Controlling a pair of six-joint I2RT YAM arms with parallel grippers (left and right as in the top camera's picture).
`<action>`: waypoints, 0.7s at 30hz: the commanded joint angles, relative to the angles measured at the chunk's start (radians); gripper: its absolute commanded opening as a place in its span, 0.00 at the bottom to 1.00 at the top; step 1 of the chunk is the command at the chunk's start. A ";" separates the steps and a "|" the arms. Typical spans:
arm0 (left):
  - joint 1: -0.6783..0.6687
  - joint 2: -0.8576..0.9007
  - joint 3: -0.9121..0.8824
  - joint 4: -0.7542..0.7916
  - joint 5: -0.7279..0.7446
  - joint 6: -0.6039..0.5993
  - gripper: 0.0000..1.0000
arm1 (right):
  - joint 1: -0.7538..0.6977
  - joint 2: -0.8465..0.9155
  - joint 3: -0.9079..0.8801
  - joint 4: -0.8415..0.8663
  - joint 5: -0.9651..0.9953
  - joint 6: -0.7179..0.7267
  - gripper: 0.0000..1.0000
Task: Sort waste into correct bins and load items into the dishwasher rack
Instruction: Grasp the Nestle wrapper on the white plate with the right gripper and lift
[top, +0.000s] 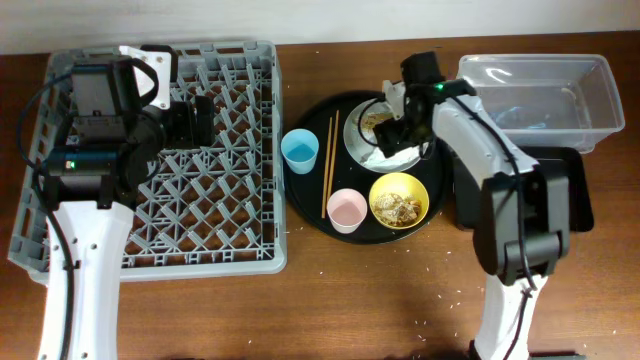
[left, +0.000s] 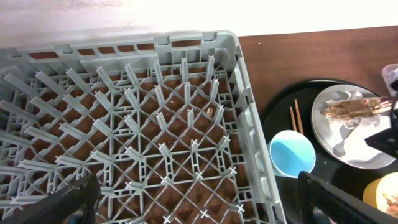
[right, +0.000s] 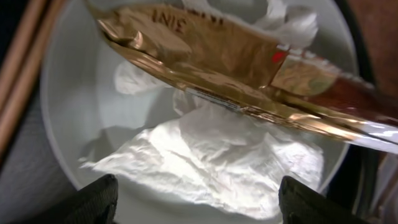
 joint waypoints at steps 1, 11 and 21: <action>0.005 0.004 0.025 -0.001 0.007 0.016 1.00 | 0.023 0.064 0.014 0.042 0.117 0.045 0.84; 0.005 0.004 0.025 -0.001 0.008 0.016 1.00 | 0.022 0.149 0.013 0.039 0.115 0.072 0.04; 0.005 0.004 0.025 -0.001 0.008 0.016 1.00 | 0.021 -0.132 0.326 -0.420 0.111 0.133 0.04</action>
